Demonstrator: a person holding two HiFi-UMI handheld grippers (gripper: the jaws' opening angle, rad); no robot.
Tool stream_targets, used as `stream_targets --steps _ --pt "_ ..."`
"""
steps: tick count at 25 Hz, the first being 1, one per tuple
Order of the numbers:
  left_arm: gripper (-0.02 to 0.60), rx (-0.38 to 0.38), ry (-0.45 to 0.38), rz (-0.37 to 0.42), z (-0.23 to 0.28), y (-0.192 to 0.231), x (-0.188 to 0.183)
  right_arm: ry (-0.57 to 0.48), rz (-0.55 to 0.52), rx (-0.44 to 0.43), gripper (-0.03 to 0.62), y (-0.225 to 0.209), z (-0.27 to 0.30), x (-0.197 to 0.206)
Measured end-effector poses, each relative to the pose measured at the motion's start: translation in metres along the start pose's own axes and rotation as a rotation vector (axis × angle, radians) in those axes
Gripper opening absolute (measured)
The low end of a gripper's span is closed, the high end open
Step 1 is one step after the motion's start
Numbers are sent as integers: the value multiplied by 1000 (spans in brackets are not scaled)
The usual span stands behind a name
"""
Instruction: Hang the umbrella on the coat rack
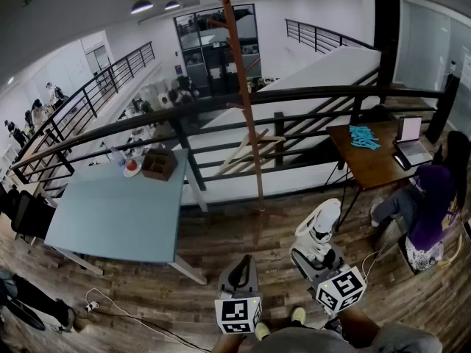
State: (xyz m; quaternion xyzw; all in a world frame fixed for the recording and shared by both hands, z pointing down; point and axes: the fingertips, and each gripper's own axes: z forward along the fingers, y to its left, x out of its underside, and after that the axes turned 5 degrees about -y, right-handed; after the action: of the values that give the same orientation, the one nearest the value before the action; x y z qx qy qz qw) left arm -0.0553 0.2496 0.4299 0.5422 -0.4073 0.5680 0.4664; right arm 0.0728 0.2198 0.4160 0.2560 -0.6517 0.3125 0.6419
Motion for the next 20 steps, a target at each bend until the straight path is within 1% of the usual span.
stream_targets --steps 4,7,12,15,17,20 --pt "26 -9 -19 30 1 6 -4 -19 -22 -15 238 4 12 -4" --pt "26 -12 -22 19 3 7 -3 -26 -9 -17 238 3 16 -4" --pt "26 13 2 8 7 -2 2 -22 17 -11 238 -2 12 1" --pt "26 28 -2 8 7 -6 1 -37 35 -14 238 -2 11 2" --pt "28 32 -6 15 10 -6 0 -39 30 -9 238 -1 15 1" --pt "27 25 -5 45 5 0 -1 -36 11 -12 238 7 17 2"
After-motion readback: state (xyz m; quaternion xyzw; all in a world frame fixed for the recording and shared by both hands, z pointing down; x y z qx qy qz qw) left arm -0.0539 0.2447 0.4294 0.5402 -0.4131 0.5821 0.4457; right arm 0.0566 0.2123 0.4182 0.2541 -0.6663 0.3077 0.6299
